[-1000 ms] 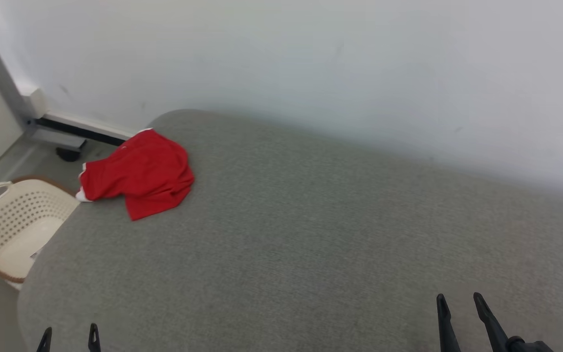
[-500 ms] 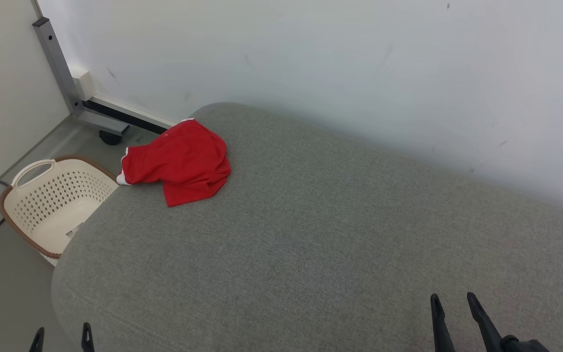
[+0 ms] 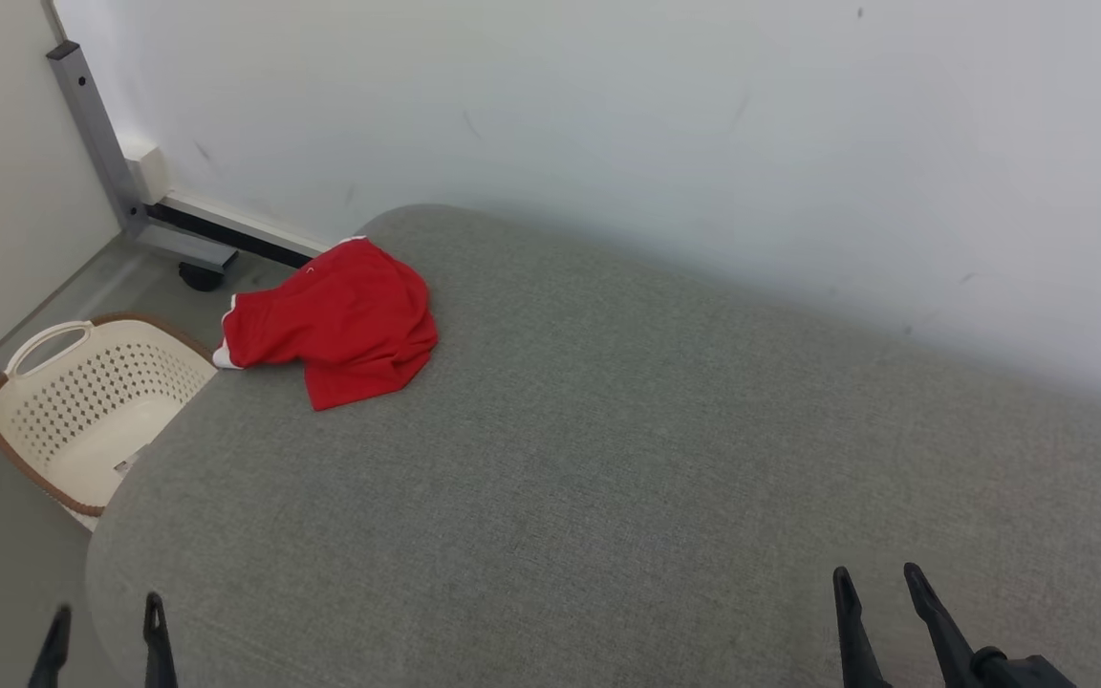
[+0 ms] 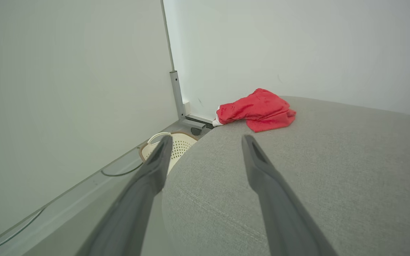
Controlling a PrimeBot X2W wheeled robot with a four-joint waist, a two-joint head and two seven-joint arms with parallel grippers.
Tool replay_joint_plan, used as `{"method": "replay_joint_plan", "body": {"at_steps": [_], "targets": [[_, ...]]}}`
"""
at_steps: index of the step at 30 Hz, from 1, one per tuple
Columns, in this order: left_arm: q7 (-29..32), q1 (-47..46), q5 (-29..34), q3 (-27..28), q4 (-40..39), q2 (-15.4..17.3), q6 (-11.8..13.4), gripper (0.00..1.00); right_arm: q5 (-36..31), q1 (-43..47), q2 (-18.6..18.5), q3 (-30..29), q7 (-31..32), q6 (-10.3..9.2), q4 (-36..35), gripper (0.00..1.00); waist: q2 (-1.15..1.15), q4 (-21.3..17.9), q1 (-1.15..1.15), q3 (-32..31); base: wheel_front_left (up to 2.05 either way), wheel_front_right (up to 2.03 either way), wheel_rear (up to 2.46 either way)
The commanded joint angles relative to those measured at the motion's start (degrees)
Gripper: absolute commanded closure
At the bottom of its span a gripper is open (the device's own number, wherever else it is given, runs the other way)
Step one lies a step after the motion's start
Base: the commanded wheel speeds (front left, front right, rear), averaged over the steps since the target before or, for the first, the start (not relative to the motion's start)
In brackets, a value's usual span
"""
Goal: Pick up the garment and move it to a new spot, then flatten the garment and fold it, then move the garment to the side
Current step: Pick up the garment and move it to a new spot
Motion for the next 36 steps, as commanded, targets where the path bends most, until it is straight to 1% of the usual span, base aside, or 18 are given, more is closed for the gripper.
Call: {"method": "replay_joint_plan", "body": {"at_steps": [1,5,10,12,17,20,24,28,29,30,31,33,36], "targets": [[0.0,-2.2,-1.0,0.4,0.1,0.1,-0.2,0.0,-0.3,-0.7,0.0,-0.1,0.0,0.03,-0.1,0.0,-0.01,-1.6,0.0,0.8,0.0,0.0,0.0],[0.3,-7.3,-2.5,1.2,1.6,0.7,-1.3,0.0,-0.7,-2.6,0.0,0.7,0.0,0.03,-0.4,0.0,-0.01,-5.1,0.0,2.6,0.0,0.0,0.0],[0.9,-16.1,-4.4,2.6,5.4,2.5,-2.9,0.0,-1.2,-7.0,0.0,2.7,0.0,0.03,-1.1,0.0,-0.01,-11.1,0.0,6.4,0.0,0.0,0.0],[1.3,-19.8,-4.7,3.3,6.9,3.4,-3.1,0.0,-1.4,-8.9,0.0,3.9,0.0,0.03,-1.3,0.0,-0.01,-13.6,0.0,8.1,0.0,0.0,0.0],[2.9,-28.8,-5.5,4.9,10.2,6.8,-4.1,0.0,-0.3,-13.6,0.0,6.3,0.0,0.03,-1.7,0.0,-0.01,-19.6,0.0,12.9,0.0,0.0,0.0],[4.3,-33.8,-5.6,5.0,12.2,8.7,-4.9,0.0,0.4,-15.9,0.0,7.3,0.0,0.03,-2.1,0.0,-0.01,-22.5,0.0,15.6,0.0,0.0,0.0],[6.2,-39.5,-6.1,4.6,16.7,10.7,-6.3,0.0,0.9,-18.0,0.0,8.2,0.0,0.03,-2.8,0.0,-0.01,-25.1,0.0,18.4,0.0,0.0,0.0],[6.9,-44.1,-6.7,4.2,22.6,10.9,-7.1,0.0,1.1,-19.5,0.0,8.8,0.0,0.03,-3.4,0.0,-0.01,-27.4,0.0,20.5,0.0,0.0,0.0],[7.3,-45.7,-6.7,4.2,26.0,11.9,-7.6,0.0,1.3,-20.4,0.0,9.1,0.0,0.03,-3.7,0.0,-0.01,-28.6,0.0,21.5,0.0,0.0,0.0],[7.5,-46.4,-6.9,4.3,27.7,12.5,-7.9,0.0,1.3,-20.7,0.0,9.4,0.0,0.03,-3.9,0.0,-0.01,-29.2,0.0,22.0,0.0,0.0,0.0],[7.5,-46.4,-6.9,4.3,27.7,12.5,-7.9,0.0,1.3,-20.7,0.0,9.4,0.0,0.03,-3.9,0.0,-0.01,-29.2,0.0,22.0,0.0,0.0,0.0],[8.0,-47.6,-7.1,4.0,30.8,12.7,-8.3,0.0,1.2,-21.3,0.0,9.5,0.0,0.03,-4.2,0.0,-0.01,-30.2,0.0,22.9,0.0,0.0,0.0],[8.8,-49.1,-7.4,4.0,34.7,13.9,-8.9,0.0,0.8,-21.7,0.0,9.1,0.0,0.03,-4.6,0.0,-0.01,-31.1,0.0,24.1,0.0,0.0,0.0]]}}
